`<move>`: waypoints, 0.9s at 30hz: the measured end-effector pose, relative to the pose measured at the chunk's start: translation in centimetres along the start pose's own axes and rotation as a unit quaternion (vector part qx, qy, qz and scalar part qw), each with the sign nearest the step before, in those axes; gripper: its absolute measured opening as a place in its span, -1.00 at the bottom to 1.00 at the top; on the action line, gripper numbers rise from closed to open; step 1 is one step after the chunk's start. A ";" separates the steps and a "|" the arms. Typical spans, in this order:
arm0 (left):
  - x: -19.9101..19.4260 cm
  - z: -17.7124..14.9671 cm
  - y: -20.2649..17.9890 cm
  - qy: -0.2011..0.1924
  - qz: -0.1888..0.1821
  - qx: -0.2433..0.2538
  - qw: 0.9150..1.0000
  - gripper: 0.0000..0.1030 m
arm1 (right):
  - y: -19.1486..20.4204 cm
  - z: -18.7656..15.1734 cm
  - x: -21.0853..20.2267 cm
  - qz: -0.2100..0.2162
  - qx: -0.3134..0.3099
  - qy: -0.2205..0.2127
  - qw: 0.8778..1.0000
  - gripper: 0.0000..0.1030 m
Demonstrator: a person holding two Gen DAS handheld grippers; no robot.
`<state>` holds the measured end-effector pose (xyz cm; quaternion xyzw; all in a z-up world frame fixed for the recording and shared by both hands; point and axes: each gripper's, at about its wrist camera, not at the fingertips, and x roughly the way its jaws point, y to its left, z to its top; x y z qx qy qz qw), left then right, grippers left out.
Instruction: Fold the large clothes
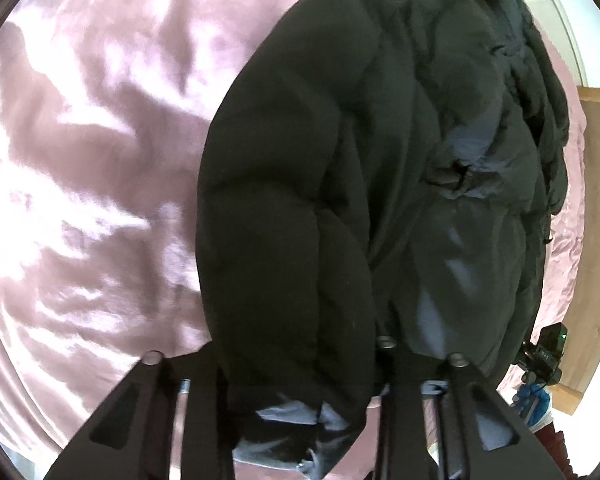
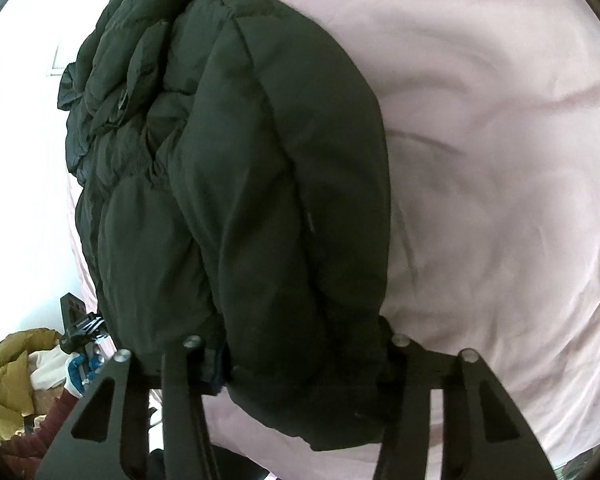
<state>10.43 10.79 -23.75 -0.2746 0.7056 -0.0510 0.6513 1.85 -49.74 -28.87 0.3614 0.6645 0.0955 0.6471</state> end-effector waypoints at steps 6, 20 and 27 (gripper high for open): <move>-1.3 -0.3 -1.5 -0.015 -0.009 0.001 1.000 -0.69 | 2.1 0.3 -0.1 0.001 -0.027 -0.001 1.000 -0.49; -9.1 3.2 -4.4 -0.071 -0.114 -0.011 0.991 -0.71 | 6.3 2.3 -6.7 0.048 -0.078 -0.067 0.994 -0.60; -14.5 7.8 -5.9 -0.134 -0.156 -0.005 0.979 -0.71 | 8.5 6.3 -11.7 0.079 -0.093 -0.140 0.983 -0.61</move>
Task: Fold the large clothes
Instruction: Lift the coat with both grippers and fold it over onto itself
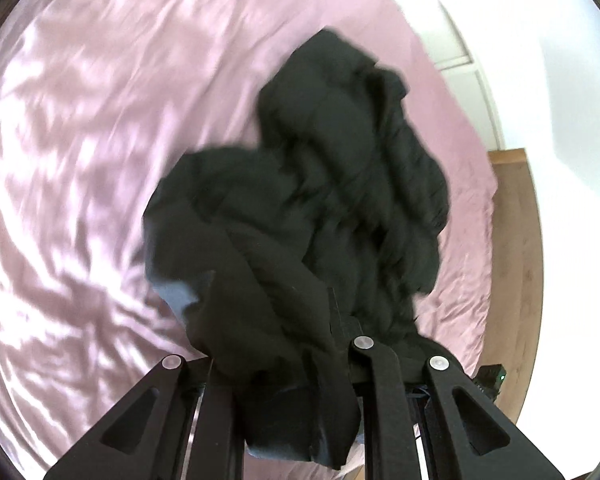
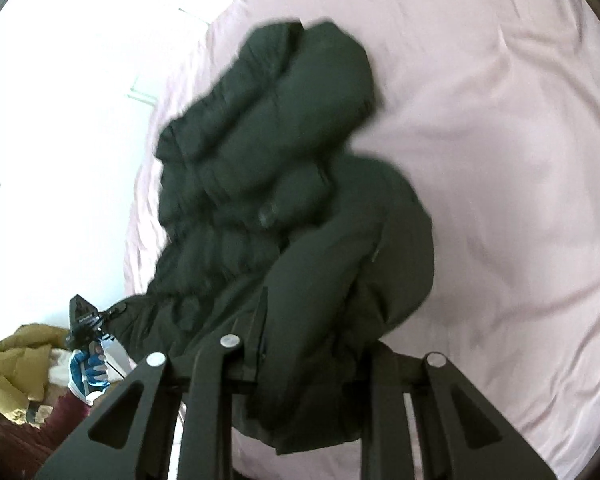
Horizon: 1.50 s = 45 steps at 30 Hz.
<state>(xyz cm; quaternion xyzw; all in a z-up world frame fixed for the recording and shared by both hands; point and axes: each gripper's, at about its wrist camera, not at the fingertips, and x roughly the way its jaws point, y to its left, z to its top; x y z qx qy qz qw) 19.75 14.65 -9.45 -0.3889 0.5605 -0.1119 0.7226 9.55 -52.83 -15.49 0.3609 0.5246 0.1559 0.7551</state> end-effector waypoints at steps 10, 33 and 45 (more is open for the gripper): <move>-1.1 8.6 -6.5 -0.070 -0.049 0.036 0.996 -0.71 | 3.3 10.2 -1.8 0.032 -0.023 -0.088 0.995 -0.63; 16.2 31.2 -7.7 -0.087 0.086 -0.016 0.992 -0.62 | 1.9 32.3 12.2 -0.049 0.096 -0.151 0.983 -0.63; 16.3 32.5 -6.8 -0.085 0.045 -0.048 0.994 -0.24 | 0.8 33.3 15.9 -0.087 0.097 -0.123 0.984 -0.55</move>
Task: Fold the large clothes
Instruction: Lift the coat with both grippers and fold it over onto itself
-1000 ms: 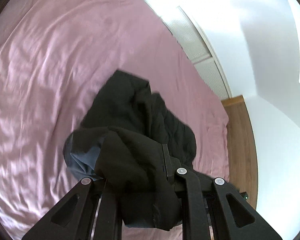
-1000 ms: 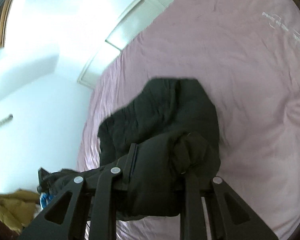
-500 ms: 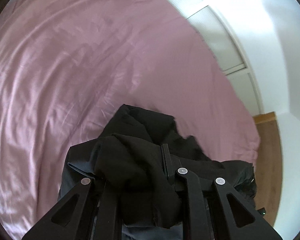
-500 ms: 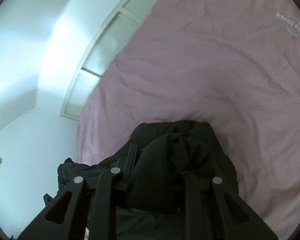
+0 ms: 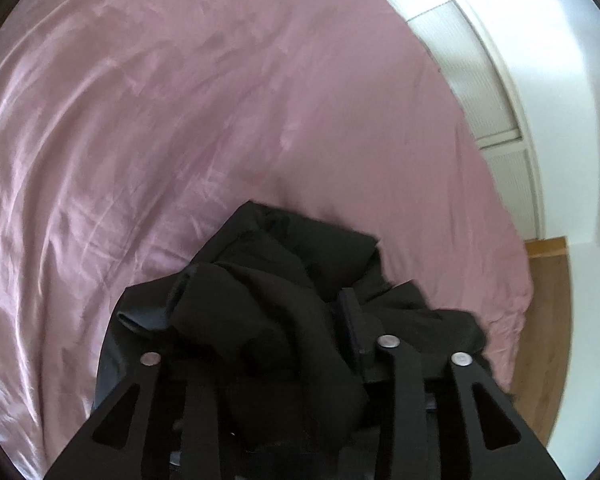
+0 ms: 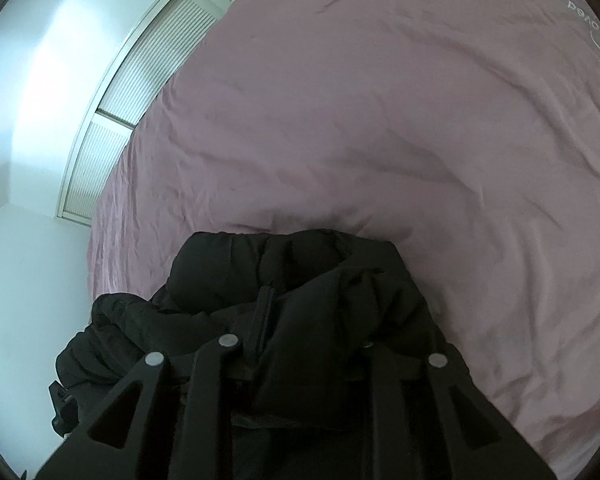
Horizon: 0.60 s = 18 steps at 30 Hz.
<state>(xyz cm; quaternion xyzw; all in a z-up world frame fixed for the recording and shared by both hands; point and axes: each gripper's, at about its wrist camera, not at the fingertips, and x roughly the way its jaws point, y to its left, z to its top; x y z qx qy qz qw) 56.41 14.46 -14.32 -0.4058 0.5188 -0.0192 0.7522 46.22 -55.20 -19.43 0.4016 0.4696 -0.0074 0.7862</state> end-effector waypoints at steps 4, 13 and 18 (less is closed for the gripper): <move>-1.9 0.7 -0.7 -0.005 -0.036 0.000 0.999 0.04 | 0.0 0.8 -0.9 0.000 0.000 -0.001 1.000 -0.45; -6.6 1.7 -1.4 -0.035 -0.058 -0.007 0.998 0.17 | 1.4 2.0 -3.9 0.030 0.021 -0.036 0.999 0.25; -10.8 1.8 -3.1 -0.091 -0.016 0.036 0.995 0.43 | 2.6 2.9 -7.8 0.014 0.000 -0.085 0.996 0.56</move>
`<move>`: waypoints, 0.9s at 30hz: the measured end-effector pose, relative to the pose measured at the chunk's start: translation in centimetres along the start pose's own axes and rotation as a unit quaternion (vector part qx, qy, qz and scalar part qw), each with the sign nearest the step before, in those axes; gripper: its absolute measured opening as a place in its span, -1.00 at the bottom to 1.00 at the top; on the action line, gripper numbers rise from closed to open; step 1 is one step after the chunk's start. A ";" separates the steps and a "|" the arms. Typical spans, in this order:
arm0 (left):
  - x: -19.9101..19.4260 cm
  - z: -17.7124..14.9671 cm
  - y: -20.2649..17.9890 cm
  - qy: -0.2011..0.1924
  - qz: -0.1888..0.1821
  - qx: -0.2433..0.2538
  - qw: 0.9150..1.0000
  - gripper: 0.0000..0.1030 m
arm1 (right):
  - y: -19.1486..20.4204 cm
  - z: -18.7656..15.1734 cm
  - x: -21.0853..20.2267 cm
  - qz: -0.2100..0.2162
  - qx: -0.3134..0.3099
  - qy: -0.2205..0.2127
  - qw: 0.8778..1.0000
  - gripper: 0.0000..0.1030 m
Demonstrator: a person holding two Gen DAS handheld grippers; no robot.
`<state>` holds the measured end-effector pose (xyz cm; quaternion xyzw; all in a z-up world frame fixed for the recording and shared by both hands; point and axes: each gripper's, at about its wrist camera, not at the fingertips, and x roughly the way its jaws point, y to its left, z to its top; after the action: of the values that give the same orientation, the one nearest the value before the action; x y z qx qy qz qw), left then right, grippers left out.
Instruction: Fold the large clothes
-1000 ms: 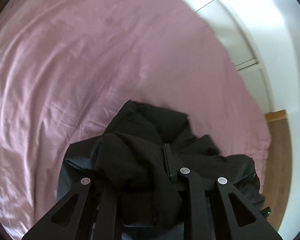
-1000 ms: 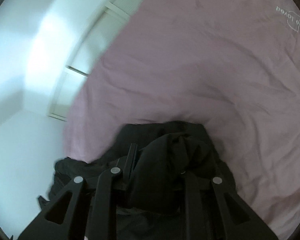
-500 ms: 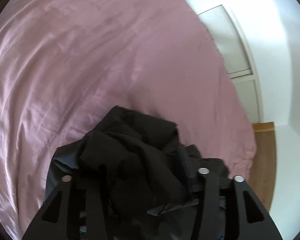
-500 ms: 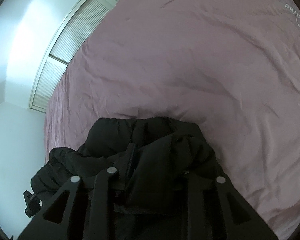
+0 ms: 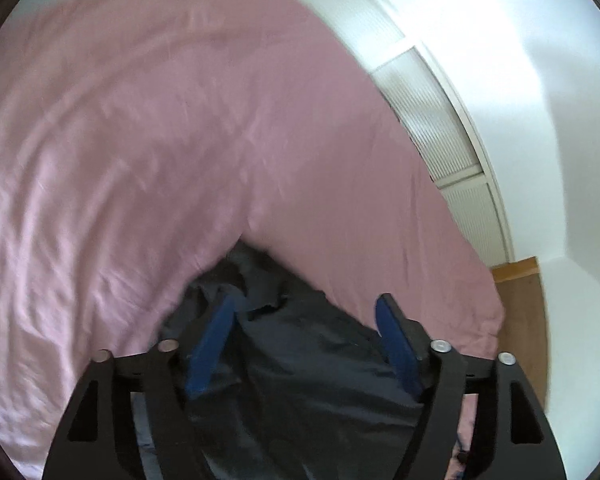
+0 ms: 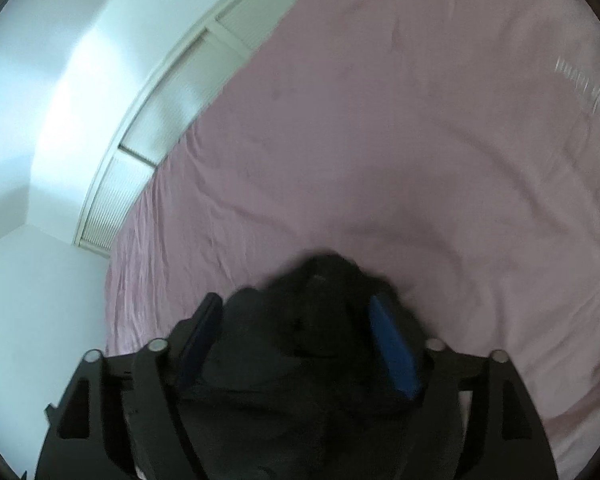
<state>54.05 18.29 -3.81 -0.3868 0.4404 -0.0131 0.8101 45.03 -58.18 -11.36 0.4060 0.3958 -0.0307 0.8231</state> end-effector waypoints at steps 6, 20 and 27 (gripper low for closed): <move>-3.4 -3.5 -3.9 -0.034 0.038 0.109 0.993 0.51 | 3.4 -0.9 -4.6 0.009 -0.088 -0.024 0.996 0.58; -0.1 -26.7 -7.2 -0.019 0.070 0.359 0.930 0.58 | 11.5 -19.3 -6.0 0.014 -0.345 -0.015 0.938 0.58; 7.5 -26.9 -7.7 0.014 0.101 0.394 0.913 0.81 | 11.7 -24.2 -0.7 -0.037 -0.414 -0.002 0.910 0.58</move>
<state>41.64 -6.39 -12.55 0.0109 0.4475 -0.1087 0.8876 33.73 -33.78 -11.93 0.0141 0.3862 0.1042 0.9164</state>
